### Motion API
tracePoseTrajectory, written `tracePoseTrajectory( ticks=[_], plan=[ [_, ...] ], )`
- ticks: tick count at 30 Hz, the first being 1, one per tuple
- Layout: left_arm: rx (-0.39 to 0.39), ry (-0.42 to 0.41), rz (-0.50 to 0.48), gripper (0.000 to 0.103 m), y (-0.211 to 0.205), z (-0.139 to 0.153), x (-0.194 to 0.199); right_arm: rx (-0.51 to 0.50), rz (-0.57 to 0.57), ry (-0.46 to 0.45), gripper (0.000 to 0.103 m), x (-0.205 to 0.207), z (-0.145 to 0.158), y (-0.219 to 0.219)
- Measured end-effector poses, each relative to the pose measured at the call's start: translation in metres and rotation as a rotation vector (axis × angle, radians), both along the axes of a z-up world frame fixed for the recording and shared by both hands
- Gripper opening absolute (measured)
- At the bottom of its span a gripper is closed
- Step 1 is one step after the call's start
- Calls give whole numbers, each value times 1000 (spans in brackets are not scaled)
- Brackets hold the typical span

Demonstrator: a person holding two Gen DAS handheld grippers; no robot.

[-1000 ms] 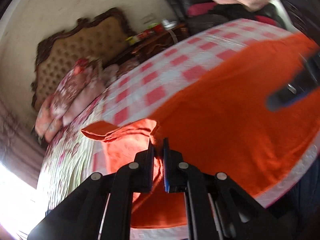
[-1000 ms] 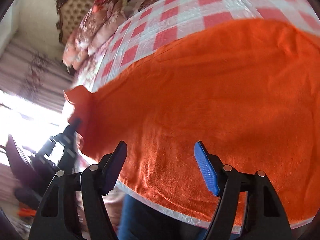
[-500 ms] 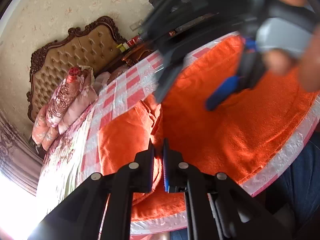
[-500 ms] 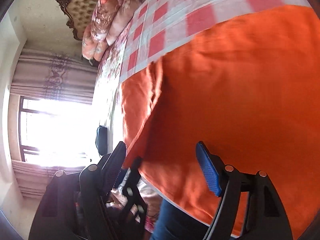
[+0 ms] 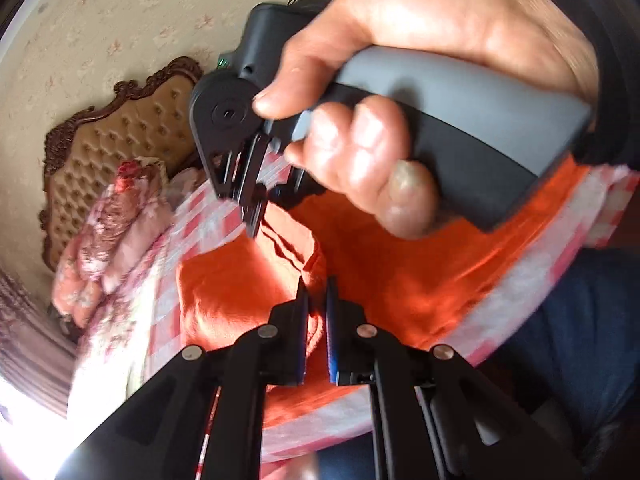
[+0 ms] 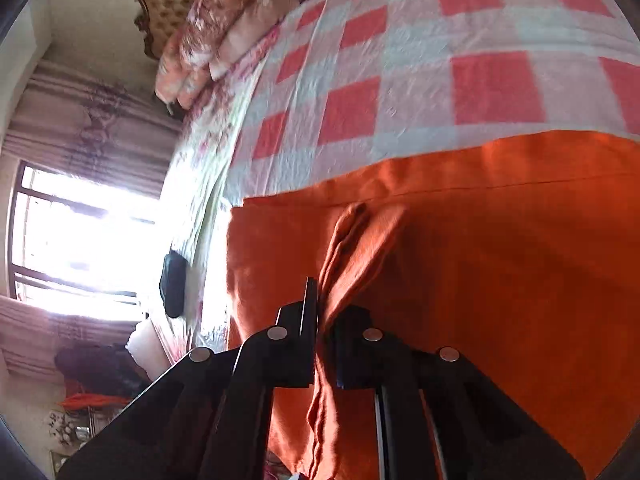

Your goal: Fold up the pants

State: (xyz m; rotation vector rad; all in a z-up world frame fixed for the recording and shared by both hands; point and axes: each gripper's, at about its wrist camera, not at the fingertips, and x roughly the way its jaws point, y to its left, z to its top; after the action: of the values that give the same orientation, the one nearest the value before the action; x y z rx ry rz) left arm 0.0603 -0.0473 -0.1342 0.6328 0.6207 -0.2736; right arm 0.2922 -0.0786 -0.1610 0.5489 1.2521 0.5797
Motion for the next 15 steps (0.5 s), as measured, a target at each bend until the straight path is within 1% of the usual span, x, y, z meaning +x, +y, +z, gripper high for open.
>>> tracePoseTrajectory(
  ticks=[2, 4, 6, 8, 10, 11, 12, 13, 14, 15],
  plan=[
    [-32, 12, -35, 8, -13, 0, -3, -2, -53, -22, 8, -8, 4, -27],
    [-38, 21, -84, 8, -30, -4, -7, -13, -121, -27, 8, -17, 6, -60],
    [-39, 31, -127, 8, -43, -8, -10, -32, -153, -28, 8, -18, 2, -77],
    [-35, 44, -148, 8, -53, -15, -10, -46, -174, -9, 9, -18, -6, -93],
    [-25, 53, -152, 8, -59, -20, -10, -46, -176, 14, 17, -18, -16, -97],
    [-22, 55, -152, 8, -60, -21, -10, -44, -170, 19, 17, -18, -19, -96],
    [-21, 56, -150, 8, -58, -20, -8, -39, -156, 21, 24, -17, -21, -94],
    [-22, 56, -148, 8, -58, -20, -9, -38, -143, 18, 38, -16, -23, -90],
    [-19, 53, -146, 8, -59, -20, -11, -18, -132, 5, 46, -16, -23, -84],
    [-14, 43, -144, 8, -60, -19, -15, 3, -116, -15, 67, -17, -20, -80]
  ],
)
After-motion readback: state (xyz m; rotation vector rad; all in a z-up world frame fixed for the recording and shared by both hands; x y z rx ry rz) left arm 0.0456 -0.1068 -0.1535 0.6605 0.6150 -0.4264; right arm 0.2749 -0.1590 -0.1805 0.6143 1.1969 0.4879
